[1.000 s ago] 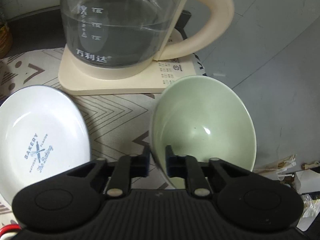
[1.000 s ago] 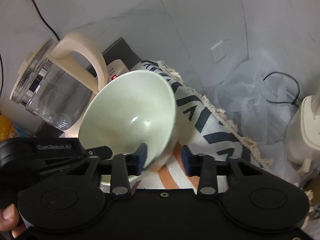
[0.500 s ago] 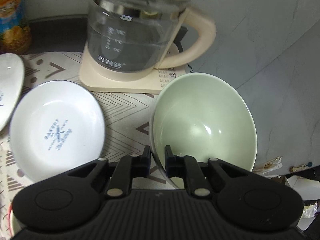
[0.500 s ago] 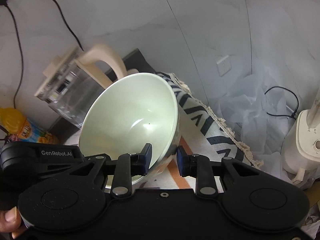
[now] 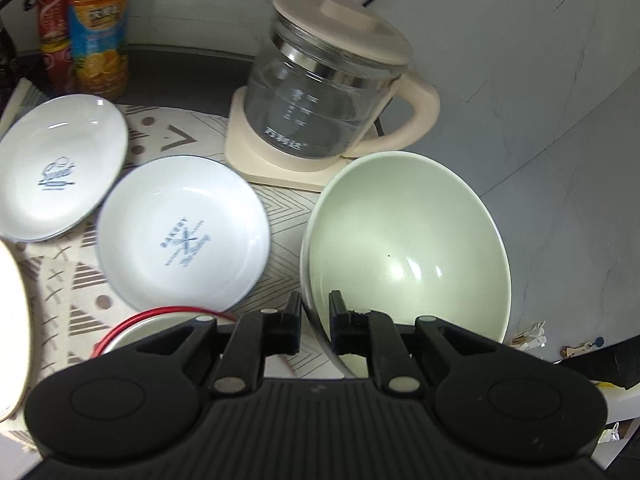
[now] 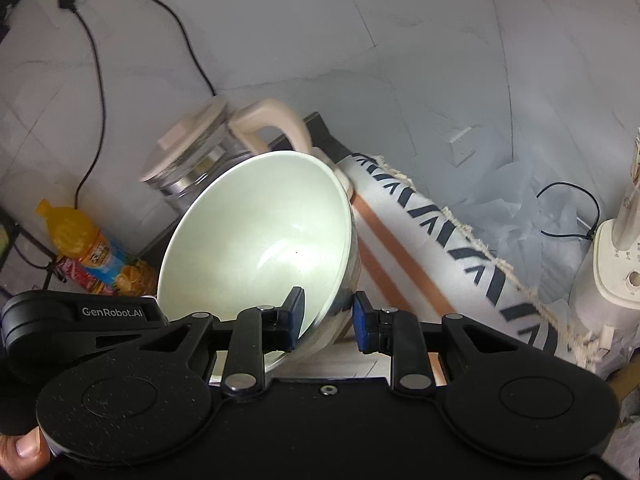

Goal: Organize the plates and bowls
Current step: 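Carry the small green bowl and lower it into the large green bowl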

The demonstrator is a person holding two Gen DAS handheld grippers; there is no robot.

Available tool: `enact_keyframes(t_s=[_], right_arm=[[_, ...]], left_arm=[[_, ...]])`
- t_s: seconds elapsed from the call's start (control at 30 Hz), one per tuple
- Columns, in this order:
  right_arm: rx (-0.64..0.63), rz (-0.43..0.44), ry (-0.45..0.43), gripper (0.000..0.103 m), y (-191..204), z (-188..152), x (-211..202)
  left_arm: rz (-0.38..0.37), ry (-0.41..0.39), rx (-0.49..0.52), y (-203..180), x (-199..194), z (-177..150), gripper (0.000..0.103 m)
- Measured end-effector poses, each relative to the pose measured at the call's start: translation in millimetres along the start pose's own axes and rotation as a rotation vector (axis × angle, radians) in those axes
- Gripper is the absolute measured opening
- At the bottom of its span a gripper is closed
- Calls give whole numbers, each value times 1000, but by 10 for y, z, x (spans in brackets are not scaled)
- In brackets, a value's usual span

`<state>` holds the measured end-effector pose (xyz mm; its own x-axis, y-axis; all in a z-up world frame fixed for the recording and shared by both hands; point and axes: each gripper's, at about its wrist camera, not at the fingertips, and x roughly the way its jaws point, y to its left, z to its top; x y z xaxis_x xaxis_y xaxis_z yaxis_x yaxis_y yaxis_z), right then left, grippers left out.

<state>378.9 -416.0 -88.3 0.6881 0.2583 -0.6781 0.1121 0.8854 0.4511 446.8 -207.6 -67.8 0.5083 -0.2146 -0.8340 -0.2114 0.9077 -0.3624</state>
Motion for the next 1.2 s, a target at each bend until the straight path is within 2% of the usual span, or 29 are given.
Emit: enact_keyframes(t_s=[0.57,1.2], right_arm=[[-8,1,-10,25,378,-590,-366],[-49,-33,58,25,581,-1126,-396]], left_arm=[[-6,-8,6,540,-531,-348,12],[25,57,-42,1023,-566,-667,12]])
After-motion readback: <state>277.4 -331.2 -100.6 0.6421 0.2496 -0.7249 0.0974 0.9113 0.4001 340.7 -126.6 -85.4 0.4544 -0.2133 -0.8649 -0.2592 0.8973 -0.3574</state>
